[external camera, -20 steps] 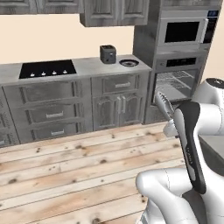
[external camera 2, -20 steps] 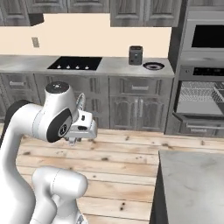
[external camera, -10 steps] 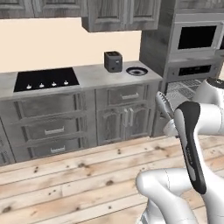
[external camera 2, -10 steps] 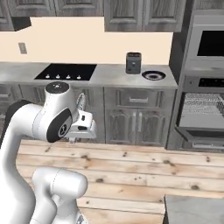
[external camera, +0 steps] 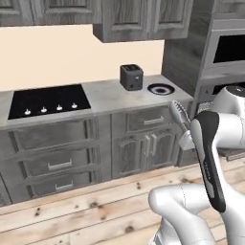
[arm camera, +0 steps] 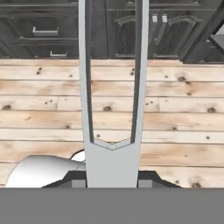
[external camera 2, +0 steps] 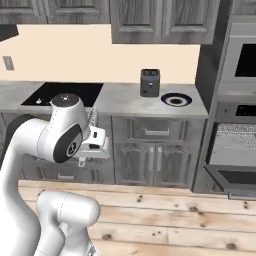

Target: Pick up the tongs from the counter and place them near the plate next to the oven.

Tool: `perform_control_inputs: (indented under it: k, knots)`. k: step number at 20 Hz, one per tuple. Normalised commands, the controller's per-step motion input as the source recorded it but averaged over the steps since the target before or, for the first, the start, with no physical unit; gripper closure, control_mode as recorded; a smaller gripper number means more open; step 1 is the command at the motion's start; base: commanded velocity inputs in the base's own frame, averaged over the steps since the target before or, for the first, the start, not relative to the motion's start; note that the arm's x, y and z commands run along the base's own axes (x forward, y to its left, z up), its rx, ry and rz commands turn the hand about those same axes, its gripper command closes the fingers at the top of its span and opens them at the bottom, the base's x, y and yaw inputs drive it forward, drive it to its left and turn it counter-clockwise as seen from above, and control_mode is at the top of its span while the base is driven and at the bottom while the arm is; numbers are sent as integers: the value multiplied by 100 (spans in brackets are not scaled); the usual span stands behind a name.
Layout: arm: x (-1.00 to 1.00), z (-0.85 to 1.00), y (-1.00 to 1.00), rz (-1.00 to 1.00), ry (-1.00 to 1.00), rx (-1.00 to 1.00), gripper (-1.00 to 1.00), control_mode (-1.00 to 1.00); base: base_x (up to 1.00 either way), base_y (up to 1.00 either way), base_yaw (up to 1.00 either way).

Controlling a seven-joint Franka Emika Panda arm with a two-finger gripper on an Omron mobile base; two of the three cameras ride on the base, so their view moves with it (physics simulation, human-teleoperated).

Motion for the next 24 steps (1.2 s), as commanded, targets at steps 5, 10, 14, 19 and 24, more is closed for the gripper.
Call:
perform_control_inputs:
  k: [5,10,14,19,24]
  knots:
    - [0,0,0,0,0,0,100,100,94,-3,-2]
    - [0,0,0,0,0,0,100,100,99,-19,0]
    - [0,0,0,0,0,0,100,100,89,-38,0]
    - [0,0,0,0,0,0,100,100,71,-43,0]
    - [0,0,0,0,0,0,100,100,53,-27,0]
